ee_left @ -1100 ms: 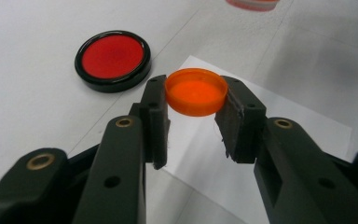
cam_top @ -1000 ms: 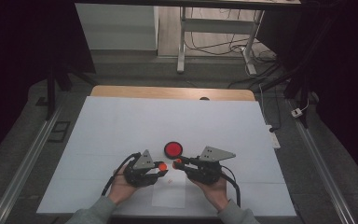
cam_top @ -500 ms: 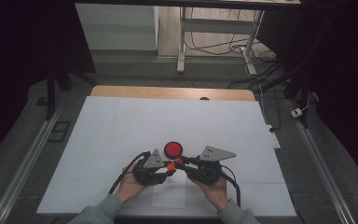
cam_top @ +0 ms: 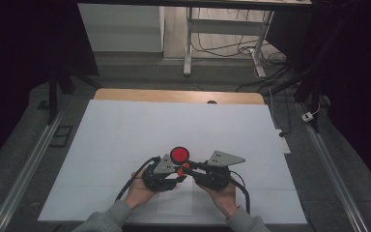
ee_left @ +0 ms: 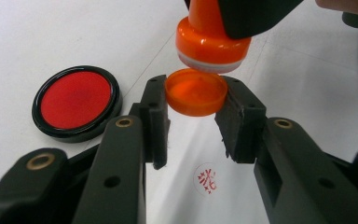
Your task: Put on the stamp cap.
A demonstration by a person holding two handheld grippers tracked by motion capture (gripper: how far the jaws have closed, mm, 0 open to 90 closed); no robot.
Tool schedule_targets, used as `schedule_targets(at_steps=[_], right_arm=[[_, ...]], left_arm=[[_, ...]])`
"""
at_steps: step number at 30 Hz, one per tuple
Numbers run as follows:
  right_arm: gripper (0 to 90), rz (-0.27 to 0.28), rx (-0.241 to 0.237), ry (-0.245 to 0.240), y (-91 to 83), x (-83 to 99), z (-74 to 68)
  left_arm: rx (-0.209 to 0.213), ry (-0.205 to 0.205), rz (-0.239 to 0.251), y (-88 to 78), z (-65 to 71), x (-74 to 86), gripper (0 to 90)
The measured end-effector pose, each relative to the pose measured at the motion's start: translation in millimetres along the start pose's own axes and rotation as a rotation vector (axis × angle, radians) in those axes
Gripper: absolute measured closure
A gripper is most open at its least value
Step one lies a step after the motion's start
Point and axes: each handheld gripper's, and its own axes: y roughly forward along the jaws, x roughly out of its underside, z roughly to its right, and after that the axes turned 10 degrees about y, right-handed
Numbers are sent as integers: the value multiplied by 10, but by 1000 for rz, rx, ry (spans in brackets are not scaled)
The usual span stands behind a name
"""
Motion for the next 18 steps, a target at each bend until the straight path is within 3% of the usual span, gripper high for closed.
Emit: schedule_targets(at_steps=[18], right_arm=[[727,-15,-3,-4,35,30,-9]], left_arm=[[-3,11,13,-16,36,-23,643]])
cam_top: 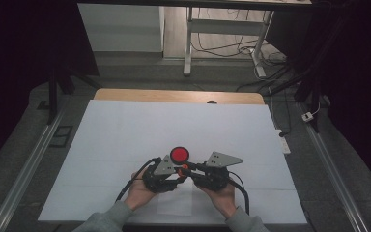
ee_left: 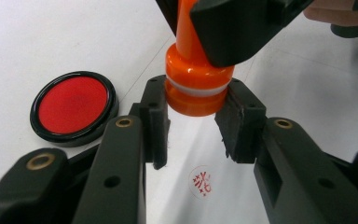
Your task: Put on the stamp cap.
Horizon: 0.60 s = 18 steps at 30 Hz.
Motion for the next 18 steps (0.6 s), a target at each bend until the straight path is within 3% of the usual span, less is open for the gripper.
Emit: schedule_targets(at_steps=[18], right_arm=[[727,0,-2,2,13,19,0]], left_arm=[[1,-11,24,-30,0,-4,645]])
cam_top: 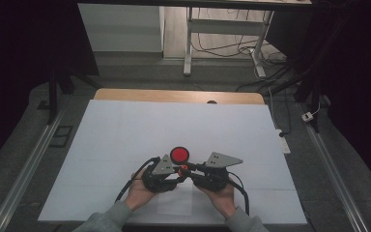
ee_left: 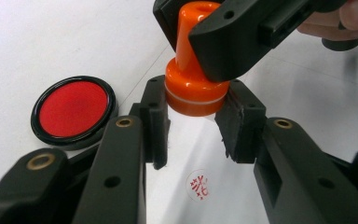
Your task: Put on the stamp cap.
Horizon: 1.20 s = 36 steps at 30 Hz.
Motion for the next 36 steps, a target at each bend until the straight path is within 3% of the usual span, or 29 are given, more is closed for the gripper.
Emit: schedule_targets(at_steps=[7,31,36], right_arm=[[728,12,-2,5,-4,5,-2],[732,32,3,-6,4,56,-13],[733,36,10,-13,14,80,-22]], left_arm=[[-27,20,2,-10,28,-7,650],[-59,19,16,-3,75,16,653],[-61,24,-2,4,82,15,653]])
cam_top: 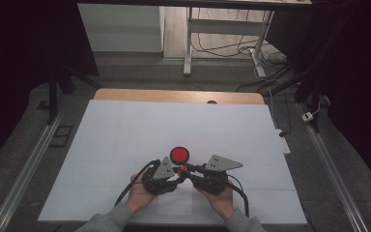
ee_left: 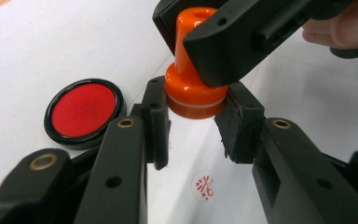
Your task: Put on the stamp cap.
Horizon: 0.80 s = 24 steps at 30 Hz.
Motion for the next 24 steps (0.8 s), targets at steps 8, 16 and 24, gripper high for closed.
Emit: schedule_targets(at_steps=[8,16,24], right_arm=[[734,2,-11,26,9,37,22],[733,-12,-12,33,24,55,33],[733,1,-18,39,21,52,34]], left_arm=[[8,8,-16,10,-1,7,653],[12,11,-31,25,-1,15,651],[7,18,-25,5,-4,7,651]])
